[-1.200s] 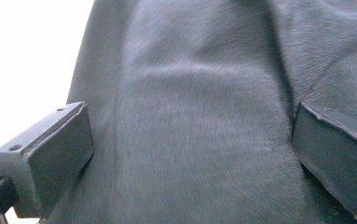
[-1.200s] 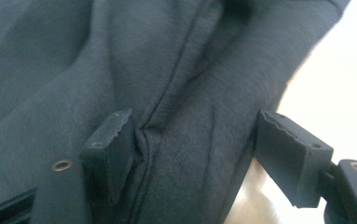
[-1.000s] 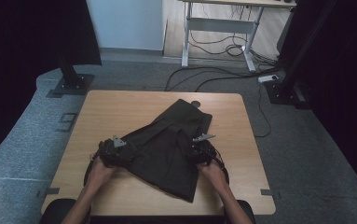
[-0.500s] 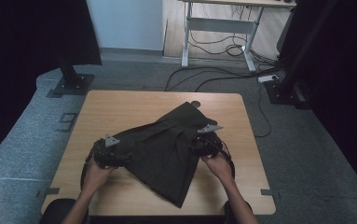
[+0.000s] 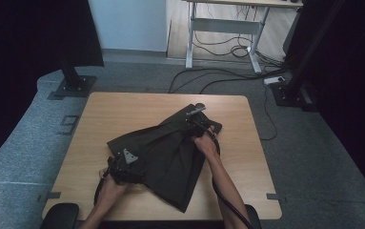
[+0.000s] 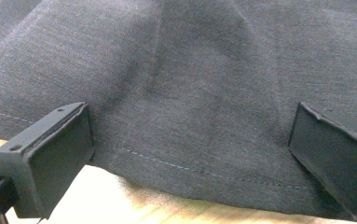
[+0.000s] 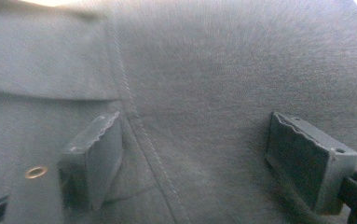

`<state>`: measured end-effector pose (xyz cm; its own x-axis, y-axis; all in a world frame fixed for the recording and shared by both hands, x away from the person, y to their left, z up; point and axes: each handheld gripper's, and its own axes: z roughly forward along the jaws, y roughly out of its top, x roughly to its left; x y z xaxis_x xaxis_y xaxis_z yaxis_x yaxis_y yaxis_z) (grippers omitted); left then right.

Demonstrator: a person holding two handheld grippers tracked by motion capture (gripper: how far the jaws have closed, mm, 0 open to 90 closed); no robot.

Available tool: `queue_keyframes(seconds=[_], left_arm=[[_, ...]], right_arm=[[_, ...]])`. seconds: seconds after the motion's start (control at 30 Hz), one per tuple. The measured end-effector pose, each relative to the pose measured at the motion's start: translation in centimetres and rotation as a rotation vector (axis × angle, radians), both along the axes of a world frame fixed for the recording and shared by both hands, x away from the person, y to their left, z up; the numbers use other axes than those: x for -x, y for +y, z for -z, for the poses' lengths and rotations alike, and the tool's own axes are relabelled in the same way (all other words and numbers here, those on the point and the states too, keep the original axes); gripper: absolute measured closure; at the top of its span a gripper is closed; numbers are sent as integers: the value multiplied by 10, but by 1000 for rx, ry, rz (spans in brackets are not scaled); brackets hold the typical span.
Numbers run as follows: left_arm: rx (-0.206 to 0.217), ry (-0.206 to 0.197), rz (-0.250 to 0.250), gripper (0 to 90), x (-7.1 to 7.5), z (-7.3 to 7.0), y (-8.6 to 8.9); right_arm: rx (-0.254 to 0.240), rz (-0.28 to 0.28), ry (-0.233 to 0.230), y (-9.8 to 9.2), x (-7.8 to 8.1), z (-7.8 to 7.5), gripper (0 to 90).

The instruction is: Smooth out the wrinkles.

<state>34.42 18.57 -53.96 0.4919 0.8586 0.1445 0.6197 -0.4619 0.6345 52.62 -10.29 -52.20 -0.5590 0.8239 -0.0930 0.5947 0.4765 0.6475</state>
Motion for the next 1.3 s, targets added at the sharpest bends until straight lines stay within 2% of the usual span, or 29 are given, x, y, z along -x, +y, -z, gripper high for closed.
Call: queue_keyframes(seconds=[0.03,0.07,0.1,0.13,0.3,0.4,0.57,0.67,0.77,0.83,0.93,1.0,1.1,1.17,1.27,1.3], left_arm=[[-2,1,-3,0,-1,0,1],[-10,-2,-7,0,-3,0,3],[-13,-4,-13,0,-5,0,4],[-15,-5,-19,0,-7,0,6],[-26,-10,-61,0,-23,-1,20],[-38,-14,-78,0,-35,-1,27],[-66,-17,-71,0,-71,-3,37],[-54,15,-79,0,-98,-4,41],[-23,38,-85,0,-109,-4,43],[6,58,-82,5,-109,-5,46],[37,28,-108,44,-101,-11,52],[116,37,-84,58,-91,-17,54],[169,43,-46,57,-76,-19,52],[179,59,-23,52,-68,-16,48],[141,91,-13,32,-61,-2,42],[147,96,-14,26,-61,2,42]], right_arm=[[22,2,15,0,-1,5,188],[-1,9,22,-2,0,9,193],[-50,39,54,-7,0,10,198],[-72,50,80,-11,2,11,205],[-51,78,114,-23,29,9,213],[-41,79,111,-27,55,9,246],[-26,76,99,-22,105,7,331],[-22,70,91,-13,129,6,363],[-14,73,53,-4,145,7,370],[-24,75,52,-5,145,8,366],[-52,62,52,-10,144,10,348],[-64,64,39,-11,145,12,340],[-72,60,33,-13,145,13,331],[-79,61,35,-14,145,13,321],[-100,58,33,-16,144,14,308],[-106,56,33,-17,144,15,306]])
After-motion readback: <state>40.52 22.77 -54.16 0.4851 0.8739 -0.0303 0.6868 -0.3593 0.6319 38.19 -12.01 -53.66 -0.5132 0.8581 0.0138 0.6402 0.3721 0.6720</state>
